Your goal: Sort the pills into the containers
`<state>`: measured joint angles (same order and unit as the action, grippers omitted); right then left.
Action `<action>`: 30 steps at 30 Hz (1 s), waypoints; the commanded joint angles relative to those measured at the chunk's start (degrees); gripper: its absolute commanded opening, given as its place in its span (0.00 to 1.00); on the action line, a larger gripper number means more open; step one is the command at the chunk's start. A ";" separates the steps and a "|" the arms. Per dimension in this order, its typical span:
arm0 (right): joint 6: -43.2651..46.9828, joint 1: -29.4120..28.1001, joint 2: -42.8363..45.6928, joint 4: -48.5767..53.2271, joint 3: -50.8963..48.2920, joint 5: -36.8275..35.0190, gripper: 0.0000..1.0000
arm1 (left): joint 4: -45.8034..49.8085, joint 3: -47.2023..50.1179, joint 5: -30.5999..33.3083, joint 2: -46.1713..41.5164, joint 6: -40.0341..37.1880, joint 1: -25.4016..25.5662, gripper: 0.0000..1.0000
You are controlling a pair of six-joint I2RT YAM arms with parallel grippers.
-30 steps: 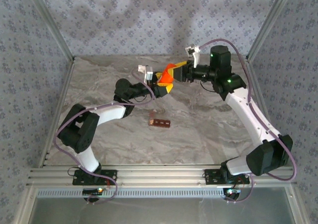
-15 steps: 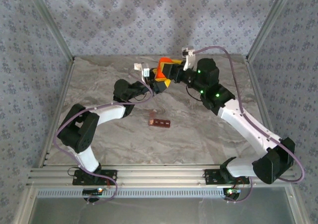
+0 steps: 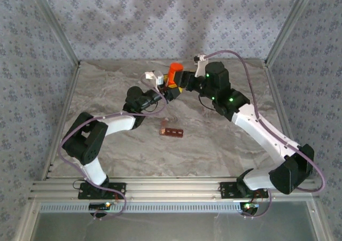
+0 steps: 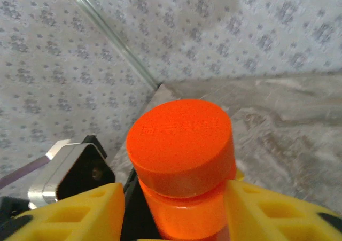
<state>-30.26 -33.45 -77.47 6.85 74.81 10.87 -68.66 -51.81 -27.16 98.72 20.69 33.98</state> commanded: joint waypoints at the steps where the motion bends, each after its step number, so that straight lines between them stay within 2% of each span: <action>1: 0.38 4.34 1.92 3.97 2.69 12.37 0.70 | -1.22 1.14 -1.44 -2.57 -2.30 -0.64 0.00; 5: 5.70 9.78 3.38 9.15 5.67 19.61 0.79 | 0.77 1.63 -6.35 -2.43 -2.72 -2.34 0.00; 9: 15.36 14.90 0.60 16.44 10.07 28.67 0.81 | 5.66 1.01 -12.82 -2.92 -5.02 -2.82 0.00; 14: 26.27 17.09 -3.89 23.70 13.82 37.28 0.81 | 9.92 -1.02 -19.85 -2.64 -4.36 -2.78 0.00; 23: 34.21 14.80 -10.53 34.35 19.91 39.17 0.81 | 10.62 -2.63 -24.47 -1.87 -1.89 -2.78 0.00; 30: 34.92 13.35 -12.70 35.71 21.30 38.95 0.77 | 10.80 -3.10 -25.27 -1.60 -1.44 -2.62 0.00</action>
<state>2.61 -19.62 -89.60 39.86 93.69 47.97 -56.71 -52.80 -50.59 98.13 18.52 31.14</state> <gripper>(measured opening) 0.771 0.534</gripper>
